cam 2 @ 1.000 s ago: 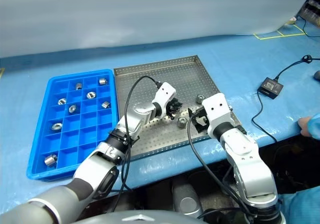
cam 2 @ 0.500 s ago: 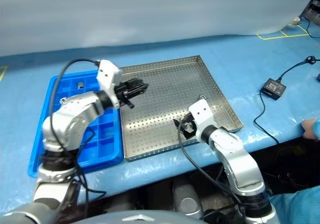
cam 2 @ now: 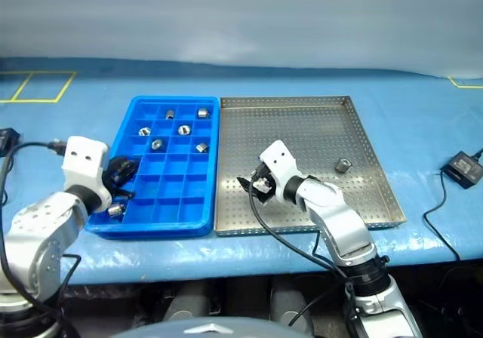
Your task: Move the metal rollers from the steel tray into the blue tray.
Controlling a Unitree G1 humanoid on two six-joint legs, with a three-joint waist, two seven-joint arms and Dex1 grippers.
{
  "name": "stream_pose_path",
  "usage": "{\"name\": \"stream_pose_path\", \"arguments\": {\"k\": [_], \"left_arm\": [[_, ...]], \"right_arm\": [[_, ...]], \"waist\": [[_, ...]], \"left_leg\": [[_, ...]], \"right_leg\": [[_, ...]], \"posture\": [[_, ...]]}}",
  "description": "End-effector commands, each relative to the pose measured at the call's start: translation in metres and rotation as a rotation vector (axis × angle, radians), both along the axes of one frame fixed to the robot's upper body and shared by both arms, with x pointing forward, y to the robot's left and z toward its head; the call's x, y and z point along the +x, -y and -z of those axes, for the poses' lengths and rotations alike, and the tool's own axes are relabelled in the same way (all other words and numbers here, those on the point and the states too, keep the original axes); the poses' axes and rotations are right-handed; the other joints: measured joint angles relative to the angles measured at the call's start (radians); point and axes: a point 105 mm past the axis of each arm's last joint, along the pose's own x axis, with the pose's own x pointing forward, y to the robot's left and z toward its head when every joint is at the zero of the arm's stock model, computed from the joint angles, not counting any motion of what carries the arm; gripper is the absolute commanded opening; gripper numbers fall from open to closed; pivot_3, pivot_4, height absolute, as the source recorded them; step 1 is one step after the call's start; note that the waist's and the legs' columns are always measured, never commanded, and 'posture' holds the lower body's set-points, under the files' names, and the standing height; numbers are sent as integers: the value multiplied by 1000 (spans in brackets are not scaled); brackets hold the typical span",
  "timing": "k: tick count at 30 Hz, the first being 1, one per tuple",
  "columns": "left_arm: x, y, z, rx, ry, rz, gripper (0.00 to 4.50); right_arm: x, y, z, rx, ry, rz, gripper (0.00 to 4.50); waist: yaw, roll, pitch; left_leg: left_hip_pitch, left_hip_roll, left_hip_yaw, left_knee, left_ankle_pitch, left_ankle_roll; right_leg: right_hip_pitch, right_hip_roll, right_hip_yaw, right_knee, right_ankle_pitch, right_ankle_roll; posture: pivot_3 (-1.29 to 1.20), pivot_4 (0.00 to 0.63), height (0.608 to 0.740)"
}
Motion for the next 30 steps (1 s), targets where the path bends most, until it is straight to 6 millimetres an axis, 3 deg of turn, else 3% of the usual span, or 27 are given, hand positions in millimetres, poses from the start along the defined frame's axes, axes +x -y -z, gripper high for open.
{"name": "stream_pose_path", "arguments": {"k": [1, 10, 14, 16, 21, 23, 30], "left_arm": [[1, 10, -3, -28, 41, 20, 1036], [5, 11, 14, -38, -6, 16, 1036], [13, 10, 8, -36, 40, -1, 2342], [18, 26, 1, -105, 83, 51, 2943], [16, 88, -22, -324, 191, 333, 2943], [10, 107, -23, -303, 203, 450, 2943], [2, 131, 0, -255, 132, 629, 2943]], "right_arm": [[2, -2, -15, 4, 61, -18, 4500], [3, 6, -18, -15, 73, 8, 4500], [2, 7, -18, -13, 75, 20, 4500], [1, 7, -17, -18, 73, 21, 4500], [3, 19, -13, -81, 67, 87, 4500], [5, 30, -15, -106, 68, 132, 4500], [5, 66, 5, -222, -46, 285, 4500]], "waist": [[7, 0, 0], [8, 0, 0], [8, 0, 0], [11, 0, 0], [11, -1, -1], [9, -1, -1], [-14, 0, -1]], "left_leg": [[0, 0, 0, 0, 0, 0], [1, 3, 0, 0, 3, -3], [1, 3, 0, -1, 3, -2], [1, 3, 0, -1, 3, -2], [1, 1, 1, 0, 3, -2], [1, 1, 1, 0, 3, -1], [1, 2, 2, -2, 3, -1]], "right_leg": [[0, 0, -1, 0, 0, -1], [0, 1, -3, 0, 3, -5], [0, 2, -3, 0, 3, -6], [0, 2, -3, 0, 3, -6], [1, 0, -3, -1, 3, -5], [0, 0, -2, -1, 3, -5], [0, 1, -1, 0, 2, -6]], "posture": [[78, 150, 740], [52, 150, 740], [47, 150, 740], [44, 150, 740], [34, 150, 740], [25, 150, 740], [-13, 150, 740]]}}
